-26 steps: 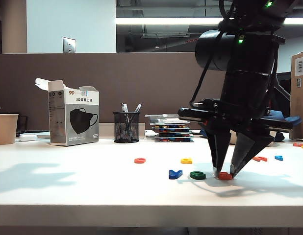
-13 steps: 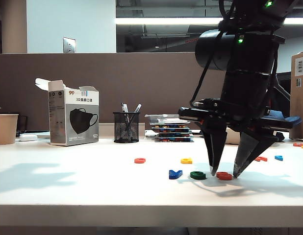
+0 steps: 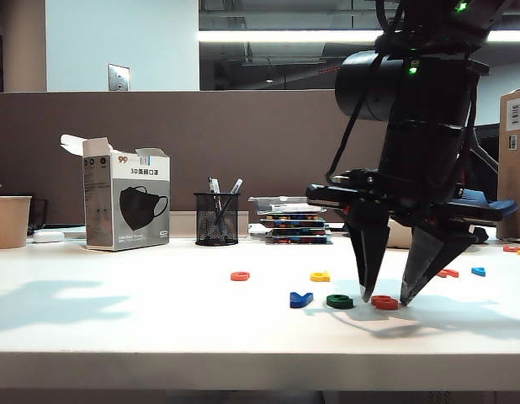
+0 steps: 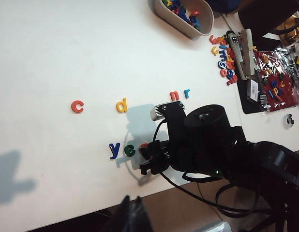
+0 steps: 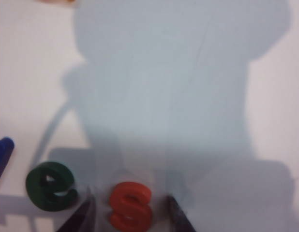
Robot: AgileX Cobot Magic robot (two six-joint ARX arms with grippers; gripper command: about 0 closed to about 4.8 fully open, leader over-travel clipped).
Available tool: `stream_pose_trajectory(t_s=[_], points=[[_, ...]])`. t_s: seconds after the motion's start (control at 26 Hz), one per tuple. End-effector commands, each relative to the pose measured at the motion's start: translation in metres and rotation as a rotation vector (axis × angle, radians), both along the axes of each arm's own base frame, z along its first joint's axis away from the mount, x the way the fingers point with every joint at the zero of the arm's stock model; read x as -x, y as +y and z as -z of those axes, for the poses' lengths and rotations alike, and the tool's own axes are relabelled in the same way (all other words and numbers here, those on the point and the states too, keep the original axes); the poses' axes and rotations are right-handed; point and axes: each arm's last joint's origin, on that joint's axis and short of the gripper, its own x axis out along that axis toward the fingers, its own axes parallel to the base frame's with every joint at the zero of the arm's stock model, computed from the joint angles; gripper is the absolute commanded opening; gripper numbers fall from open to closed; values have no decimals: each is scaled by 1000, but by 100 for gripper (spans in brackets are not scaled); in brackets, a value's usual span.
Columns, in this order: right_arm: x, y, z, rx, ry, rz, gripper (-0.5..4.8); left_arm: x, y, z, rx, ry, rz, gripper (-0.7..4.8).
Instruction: Select the appropriate letters from the row of letter magnets placed on the table to arrange into the word "yes".
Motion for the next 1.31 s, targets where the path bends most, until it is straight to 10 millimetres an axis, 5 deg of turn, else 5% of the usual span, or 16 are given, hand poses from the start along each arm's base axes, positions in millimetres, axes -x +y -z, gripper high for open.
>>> stream_pose_trajectory(t_s=[0.04, 0.88, 1.15, 1.31], points=[[-2, 2, -8, -6, 13, -3, 192, 1, 0, -2, 7, -20, 2, -5], [-21, 8, -120, 7, -227, -63, 189, 1, 0, -2, 7, -19, 2, -5], [-5, -23, -176, 14, -418, -40, 187, 1, 0, -2, 7, -19, 2, -5], [8, -46, -200, 20, -505, -4, 130, 1, 0, -2, 7, -20, 2, -5]])
